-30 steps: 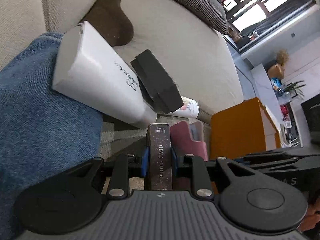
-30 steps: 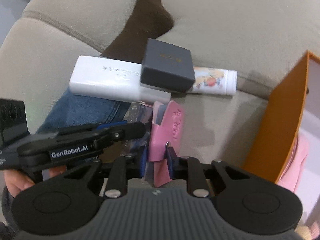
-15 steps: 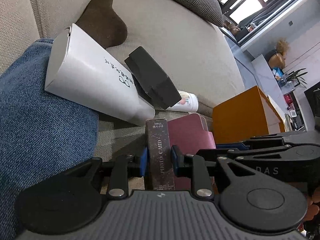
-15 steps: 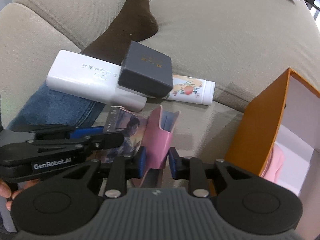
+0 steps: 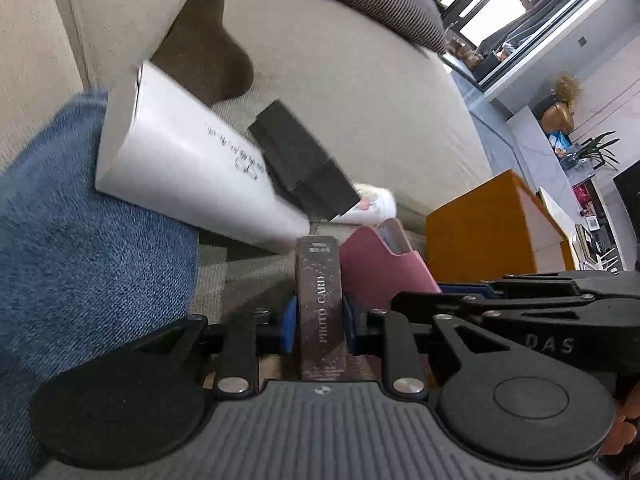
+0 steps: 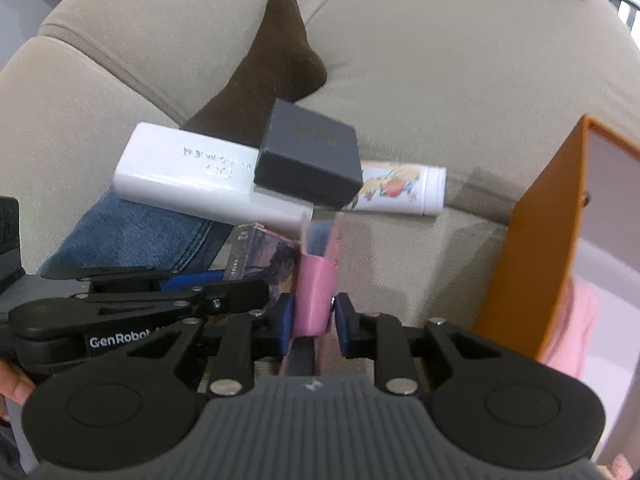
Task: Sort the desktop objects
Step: 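Lift the PHOTO CARD box with the left gripper while the right lifts the card holder toward the box, then lower the PHOTO CARD box and pink card holder into the orange box with both grippers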
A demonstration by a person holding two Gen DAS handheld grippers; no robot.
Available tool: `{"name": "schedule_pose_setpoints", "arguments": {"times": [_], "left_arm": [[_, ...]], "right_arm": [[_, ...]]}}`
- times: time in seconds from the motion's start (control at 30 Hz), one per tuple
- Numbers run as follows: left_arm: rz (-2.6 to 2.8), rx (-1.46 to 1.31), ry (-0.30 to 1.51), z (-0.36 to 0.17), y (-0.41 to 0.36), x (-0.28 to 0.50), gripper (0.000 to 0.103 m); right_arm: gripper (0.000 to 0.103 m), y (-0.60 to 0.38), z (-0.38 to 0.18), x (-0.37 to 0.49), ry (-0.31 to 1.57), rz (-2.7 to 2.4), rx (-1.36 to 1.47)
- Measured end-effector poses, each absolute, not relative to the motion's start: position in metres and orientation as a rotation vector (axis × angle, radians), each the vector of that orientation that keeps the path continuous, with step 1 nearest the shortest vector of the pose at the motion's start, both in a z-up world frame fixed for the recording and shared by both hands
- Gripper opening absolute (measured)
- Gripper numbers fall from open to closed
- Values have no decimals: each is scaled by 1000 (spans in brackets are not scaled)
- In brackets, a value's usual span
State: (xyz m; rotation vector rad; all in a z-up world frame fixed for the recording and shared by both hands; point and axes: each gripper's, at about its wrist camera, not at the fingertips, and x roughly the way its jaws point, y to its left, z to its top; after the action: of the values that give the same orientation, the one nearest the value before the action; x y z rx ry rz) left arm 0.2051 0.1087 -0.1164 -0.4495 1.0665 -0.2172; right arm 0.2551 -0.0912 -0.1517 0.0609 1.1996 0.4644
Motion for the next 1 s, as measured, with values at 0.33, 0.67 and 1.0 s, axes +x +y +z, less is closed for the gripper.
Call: {"name": "schedule_pose_setpoints", "arguments": {"times": [0.33,0.67,1.0], "left_arm": [[-285,-435,896,-30,89,170,26],[-468,-405,857,14,3,188,26],[-511,-321,1005,-37,-101,240,26]], "right_arm": [[22,-137,-87,220,1052,491,200],[22,-227,-17,163,834,399,303],[22,-320,-55,160,808,149,429]]}}
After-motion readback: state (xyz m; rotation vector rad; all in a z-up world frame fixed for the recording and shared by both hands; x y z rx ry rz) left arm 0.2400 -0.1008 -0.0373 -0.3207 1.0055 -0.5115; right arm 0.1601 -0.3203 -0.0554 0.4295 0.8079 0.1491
